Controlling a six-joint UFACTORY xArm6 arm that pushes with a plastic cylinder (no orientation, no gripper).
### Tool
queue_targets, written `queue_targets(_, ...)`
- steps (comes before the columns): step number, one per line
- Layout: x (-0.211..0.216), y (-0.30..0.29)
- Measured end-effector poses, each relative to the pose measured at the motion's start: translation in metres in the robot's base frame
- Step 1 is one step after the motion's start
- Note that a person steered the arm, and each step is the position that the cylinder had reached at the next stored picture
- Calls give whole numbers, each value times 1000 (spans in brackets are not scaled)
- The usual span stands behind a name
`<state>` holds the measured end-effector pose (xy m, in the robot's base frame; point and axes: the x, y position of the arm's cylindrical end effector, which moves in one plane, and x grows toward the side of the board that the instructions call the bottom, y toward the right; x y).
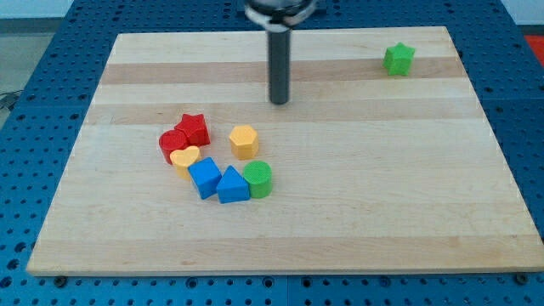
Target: Move the red star to the left side of the blue cube
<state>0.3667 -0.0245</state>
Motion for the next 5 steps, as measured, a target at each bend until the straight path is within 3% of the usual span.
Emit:
queue_targets(1,0,-3)
queue_targets(2,5,-84)
queue_targets(5,27,-107)
